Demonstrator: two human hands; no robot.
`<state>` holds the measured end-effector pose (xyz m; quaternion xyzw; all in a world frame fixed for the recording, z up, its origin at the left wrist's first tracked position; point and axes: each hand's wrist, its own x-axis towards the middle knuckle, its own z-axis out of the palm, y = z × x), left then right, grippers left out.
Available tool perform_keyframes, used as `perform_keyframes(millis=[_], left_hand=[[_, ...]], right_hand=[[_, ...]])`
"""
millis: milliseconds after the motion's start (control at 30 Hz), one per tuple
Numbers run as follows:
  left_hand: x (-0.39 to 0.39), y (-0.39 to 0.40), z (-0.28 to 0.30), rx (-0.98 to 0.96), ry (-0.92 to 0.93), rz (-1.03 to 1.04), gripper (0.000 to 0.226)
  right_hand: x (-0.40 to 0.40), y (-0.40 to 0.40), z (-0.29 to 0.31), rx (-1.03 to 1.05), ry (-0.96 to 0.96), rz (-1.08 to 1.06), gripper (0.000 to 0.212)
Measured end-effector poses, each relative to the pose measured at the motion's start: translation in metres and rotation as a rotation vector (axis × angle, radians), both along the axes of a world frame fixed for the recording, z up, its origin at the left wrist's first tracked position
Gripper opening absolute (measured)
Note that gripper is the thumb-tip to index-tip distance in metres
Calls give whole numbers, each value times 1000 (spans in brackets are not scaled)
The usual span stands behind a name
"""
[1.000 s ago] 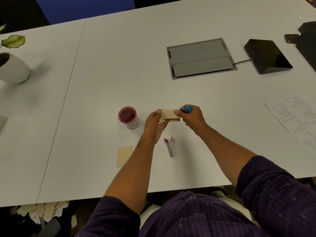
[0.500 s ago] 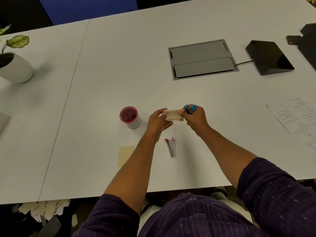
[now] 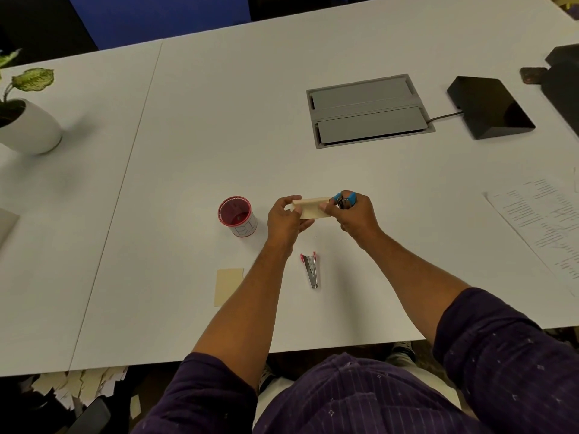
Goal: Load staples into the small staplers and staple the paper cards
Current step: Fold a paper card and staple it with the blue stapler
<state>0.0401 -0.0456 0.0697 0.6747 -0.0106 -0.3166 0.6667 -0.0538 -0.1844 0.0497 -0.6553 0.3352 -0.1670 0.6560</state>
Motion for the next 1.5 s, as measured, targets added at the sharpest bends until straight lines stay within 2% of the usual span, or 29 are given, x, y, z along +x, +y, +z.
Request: perform_keyframes(millis=[133, 300, 500, 667, 800, 900, 1033, 1100, 1200, 1333, 1500], left_hand=[[2, 1, -3, 56, -76, -76, 29], [1, 5, -6, 74, -139, -194, 27], [-1, 5, -8, 57, -64, -258, 29], [-4, 3, -9, 98, -49, -315, 38], [-5, 2, -14, 232, -243, -376, 34], [-4, 3, -16, 309, -353, -315, 32], [0, 5, -16, 207, -138, -192, 30], [2, 6, -18, 179, -53, -141, 30], [6, 8, -20, 160, -5, -42, 28], [11, 12, -23, 105, 62, 62, 27], [14, 16, -24, 32, 126, 97, 27]], right_hand=[[-2, 3, 2, 1, -27, -38, 31], [-1, 1, -2, 11, 104, 89, 29], [2, 3, -7, 59, 108, 36, 33], [6, 7, -7, -4, 112, 5, 31], [6, 8, -9, -94, 128, -7, 26], [6, 7, -10, -114, 136, -3, 22], [8, 5, -8, -166, 145, 45, 22], [8, 4, -6, -146, 155, 70, 32], [8, -1, -3, 66, 232, 37, 52], [8, -9, -5, 296, 314, 27, 59], [0, -4, -5, 347, 259, 97, 65]])
